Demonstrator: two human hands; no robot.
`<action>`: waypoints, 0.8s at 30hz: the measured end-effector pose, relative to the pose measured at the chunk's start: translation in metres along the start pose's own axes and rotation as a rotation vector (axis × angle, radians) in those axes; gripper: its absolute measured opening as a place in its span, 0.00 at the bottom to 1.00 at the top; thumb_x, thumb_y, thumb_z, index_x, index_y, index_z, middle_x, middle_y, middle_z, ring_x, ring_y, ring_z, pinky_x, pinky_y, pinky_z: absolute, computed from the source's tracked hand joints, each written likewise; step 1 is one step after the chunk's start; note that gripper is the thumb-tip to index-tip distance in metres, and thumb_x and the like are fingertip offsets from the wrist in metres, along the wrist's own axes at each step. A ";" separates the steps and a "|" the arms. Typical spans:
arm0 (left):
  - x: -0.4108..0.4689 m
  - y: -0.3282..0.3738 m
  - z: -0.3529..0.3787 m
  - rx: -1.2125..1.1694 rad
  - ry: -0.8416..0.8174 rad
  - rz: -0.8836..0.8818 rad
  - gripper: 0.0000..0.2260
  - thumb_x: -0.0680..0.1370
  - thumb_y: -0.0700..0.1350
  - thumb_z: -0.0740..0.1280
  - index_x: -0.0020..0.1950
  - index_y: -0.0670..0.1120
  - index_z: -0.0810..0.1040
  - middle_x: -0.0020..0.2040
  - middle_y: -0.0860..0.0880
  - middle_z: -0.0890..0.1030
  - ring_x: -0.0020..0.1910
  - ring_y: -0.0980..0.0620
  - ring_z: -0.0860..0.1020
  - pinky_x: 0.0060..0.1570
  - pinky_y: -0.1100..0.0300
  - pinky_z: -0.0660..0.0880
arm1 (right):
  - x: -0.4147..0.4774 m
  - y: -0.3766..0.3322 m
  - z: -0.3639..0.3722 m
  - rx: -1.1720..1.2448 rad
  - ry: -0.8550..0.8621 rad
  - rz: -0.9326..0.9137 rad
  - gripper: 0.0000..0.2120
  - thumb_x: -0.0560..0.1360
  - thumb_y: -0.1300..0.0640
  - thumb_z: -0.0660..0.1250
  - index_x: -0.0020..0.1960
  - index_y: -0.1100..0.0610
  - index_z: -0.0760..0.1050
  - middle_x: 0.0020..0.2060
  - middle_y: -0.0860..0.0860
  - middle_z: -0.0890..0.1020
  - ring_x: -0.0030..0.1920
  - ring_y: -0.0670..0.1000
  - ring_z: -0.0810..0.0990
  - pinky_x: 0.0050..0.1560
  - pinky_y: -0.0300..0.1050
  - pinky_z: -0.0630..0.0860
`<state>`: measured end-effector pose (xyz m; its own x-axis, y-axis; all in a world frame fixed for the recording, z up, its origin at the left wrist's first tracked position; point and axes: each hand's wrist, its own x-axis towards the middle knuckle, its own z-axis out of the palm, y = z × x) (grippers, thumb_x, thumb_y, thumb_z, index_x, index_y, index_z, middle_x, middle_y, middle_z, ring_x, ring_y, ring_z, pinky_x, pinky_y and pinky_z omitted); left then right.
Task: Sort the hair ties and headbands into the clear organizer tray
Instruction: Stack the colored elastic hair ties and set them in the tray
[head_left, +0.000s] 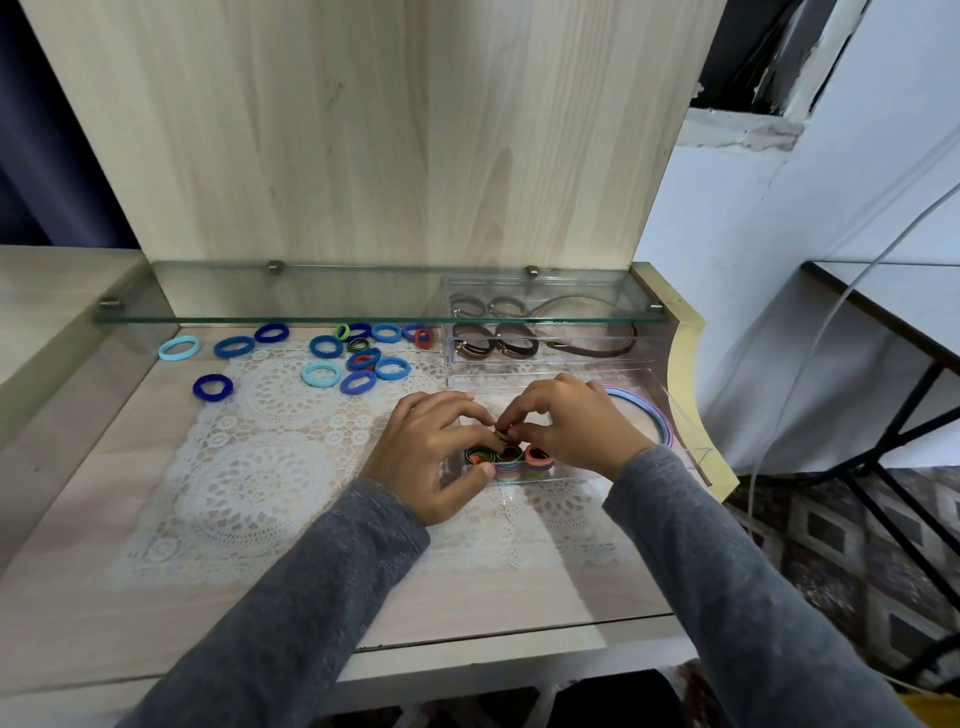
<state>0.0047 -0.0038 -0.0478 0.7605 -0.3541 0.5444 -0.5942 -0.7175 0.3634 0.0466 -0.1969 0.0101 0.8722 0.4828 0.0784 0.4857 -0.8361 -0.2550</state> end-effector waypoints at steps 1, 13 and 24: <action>0.000 0.000 0.000 0.000 -0.001 -0.001 0.14 0.73 0.57 0.61 0.51 0.55 0.82 0.55 0.58 0.79 0.62 0.54 0.73 0.63 0.52 0.63 | 0.001 0.000 -0.001 0.006 -0.004 -0.005 0.07 0.76 0.48 0.66 0.51 0.38 0.80 0.48 0.37 0.79 0.52 0.44 0.67 0.58 0.51 0.62; 0.001 0.000 0.000 0.015 0.097 -0.047 0.16 0.75 0.54 0.56 0.52 0.51 0.80 0.53 0.56 0.80 0.59 0.55 0.74 0.61 0.56 0.62 | 0.001 -0.003 -0.002 0.010 -0.018 -0.020 0.05 0.76 0.48 0.67 0.50 0.38 0.80 0.45 0.36 0.78 0.51 0.43 0.67 0.58 0.52 0.62; 0.002 0.001 0.000 0.075 0.160 -0.072 0.16 0.76 0.52 0.55 0.51 0.50 0.80 0.52 0.55 0.80 0.57 0.56 0.74 0.58 0.59 0.60 | 0.002 0.000 -0.004 0.011 -0.018 0.000 0.07 0.75 0.45 0.67 0.52 0.39 0.79 0.44 0.35 0.77 0.49 0.42 0.67 0.57 0.51 0.63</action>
<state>0.0060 -0.0055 -0.0466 0.7455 -0.2050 0.6343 -0.5141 -0.7825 0.3514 0.0487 -0.1969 0.0137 0.8711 0.4873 0.0611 0.4847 -0.8332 -0.2661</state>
